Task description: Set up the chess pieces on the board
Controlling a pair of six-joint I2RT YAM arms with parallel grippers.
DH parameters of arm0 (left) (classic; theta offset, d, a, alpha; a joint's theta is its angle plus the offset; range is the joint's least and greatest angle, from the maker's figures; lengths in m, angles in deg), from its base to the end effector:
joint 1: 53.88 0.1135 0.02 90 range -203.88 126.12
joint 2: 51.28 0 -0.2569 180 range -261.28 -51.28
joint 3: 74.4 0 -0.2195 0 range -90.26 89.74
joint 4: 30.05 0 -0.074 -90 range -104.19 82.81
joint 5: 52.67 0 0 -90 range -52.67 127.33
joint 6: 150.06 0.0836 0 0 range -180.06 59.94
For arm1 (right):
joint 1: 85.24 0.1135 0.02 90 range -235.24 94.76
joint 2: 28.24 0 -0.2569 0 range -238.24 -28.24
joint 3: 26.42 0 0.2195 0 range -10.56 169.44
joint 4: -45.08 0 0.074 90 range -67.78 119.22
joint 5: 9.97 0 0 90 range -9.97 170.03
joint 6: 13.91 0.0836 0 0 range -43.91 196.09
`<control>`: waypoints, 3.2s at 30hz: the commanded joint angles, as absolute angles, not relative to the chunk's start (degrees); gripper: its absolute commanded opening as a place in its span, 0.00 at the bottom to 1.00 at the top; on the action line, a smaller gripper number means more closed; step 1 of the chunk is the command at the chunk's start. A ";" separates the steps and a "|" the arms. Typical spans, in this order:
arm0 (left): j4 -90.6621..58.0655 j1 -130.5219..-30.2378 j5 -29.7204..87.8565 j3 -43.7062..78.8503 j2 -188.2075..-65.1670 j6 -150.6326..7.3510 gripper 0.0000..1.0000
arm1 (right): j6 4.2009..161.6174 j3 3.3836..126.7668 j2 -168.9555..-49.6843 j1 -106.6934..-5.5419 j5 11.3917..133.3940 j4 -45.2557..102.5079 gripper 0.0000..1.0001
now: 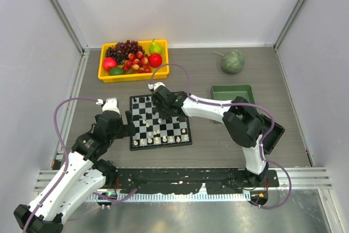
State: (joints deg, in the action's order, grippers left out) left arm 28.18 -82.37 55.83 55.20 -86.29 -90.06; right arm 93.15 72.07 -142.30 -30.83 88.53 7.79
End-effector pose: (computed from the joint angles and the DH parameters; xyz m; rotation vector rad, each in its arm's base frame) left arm 0.1301 -0.0404 0.2149 -0.1913 2.2687 -0.1615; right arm 0.2608 0.3431 0.1643 -0.7446 2.3987 0.3412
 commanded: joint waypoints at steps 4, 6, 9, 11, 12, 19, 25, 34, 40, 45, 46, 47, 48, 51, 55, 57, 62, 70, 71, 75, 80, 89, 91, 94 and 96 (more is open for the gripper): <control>27.73 -82.18 56.93 55.20 -86.09 -90.91 1.00 | 92.36 74.26 -141.89 -30.93 89.35 8.13 0.15; 27.64 -82.18 56.93 55.20 -86.09 -90.82 1.00 | 92.35 73.99 -141.01 -30.93 89.35 8.04 0.12; 27.73 -82.18 56.93 55.29 -86.00 -90.91 0.99 | 92.44 72.68 -138.90 -30.93 89.00 8.04 0.11; 27.64 -82.18 56.84 55.29 -86.00 -91.00 1.00 | 92.79 71.27 -136.36 -30.84 88.21 8.30 0.10; 27.55 -82.18 56.84 55.38 -86.00 -91.09 1.00 | 93.14 70.14 -135.56 -30.84 88.12 8.48 0.11; 27.29 -82.18 56.40 55.29 -86.26 -91.00 1.00 | 95.60 62.85 -127.84 -29.88 85.22 10.85 0.10; 26.85 -82.18 55.96 55.46 -86.17 -91.26 1.00 | 97.63 56.34 -123.34 -29.43 86.01 11.82 0.10; 26.32 -82.18 55.35 55.38 -86.61 -91.44 1.00 | 99.03 51.93 -122.28 -28.99 85.83 12.35 0.11; 26.50 -82.18 55.52 55.38 -86.17 -91.44 1.00 | 98.77 51.67 -122.37 -28.91 87.07 11.38 0.11; 26.32 -82.18 55.35 55.38 -86.52 -91.53 1.00 | 98.77 51.14 -122.55 -28.91 86.54 10.94 0.11; 26.15 -82.18 55.26 55.46 -86.61 -91.44 1.00 | 98.86 50.88 -122.46 -28.91 86.54 10.85 0.11; 26.06 -82.18 55.26 55.46 -86.70 -91.53 0.99 | 99.03 50.70 -122.37 -28.91 86.62 10.94 0.11; 26.23 -82.18 55.17 55.38 -86.70 -91.53 1.00 | 98.86 50.35 -122.28 -28.73 86.63 10.85 0.11; 25.97 -82.18 55.17 55.29 -86.88 -91.35 1.00 | 99.03 49.73 -122.02 -28.82 86.71 10.76 0.11; 25.88 -82.18 55.17 55.29 -86.96 -91.44 1.00 | 99.03 49.47 -122.02 -28.73 86.98 10.59 0.10; 25.88 -82.18 55.17 55.20 -86.96 -91.35 1.00 | 99.12 49.47 -121.76 -28.73 87.15 10.50 0.10; 26.06 -82.18 55.26 54.94 -86.88 -91.35 0.99 | 98.77 49.03 -120.96 -28.64 87.16 10.06 0.10; 25.01 -82.18 54.64 55.29 -86.97 -91.70 0.99 | 98.33 48.86 -122.19 -28.64 86.01 10.41 0.11; 24.83 -82.18 54.56 55.38 -87.14 -91.79 1.00 | 98.42 48.94 -122.28 -28.64 86.01 10.41 0.12; 25.27 -82.18 54.82 55.29 -87.14 -91.61 1.00 | 98.59 49.03 -122.37 -28.64 86.01 10.41 0.16; 25.18 -82.18 54.82 55.11 -86.79 -91.61 0.99 | 98.16 49.47 -121.67 -28.64 85.66 10.41 0.21; 24.39 -82.18 55.08 51.87 -88.54 -90.74 0.99 | 97.19 52.19 -120.26 -28.64 86.10 8.66 0.31; 24.04 -82.09 55.35 49.67 -89.51 -90.30 1.00 | 96.93 53.86 -119.74 -28.56 86.53 8.13 0.32; 22.03 -81.31 55.17 44.76 -91.79 -89.42 1.00 | 96.49 57.71 -119.47 -28.73 87.33 8.13 0.35; 21.14 -79.73 54.65 39.93 -94.51 -88.80 1.00 | 96.22 61.05 -120.08 -28.64 87.50 8.13 0.36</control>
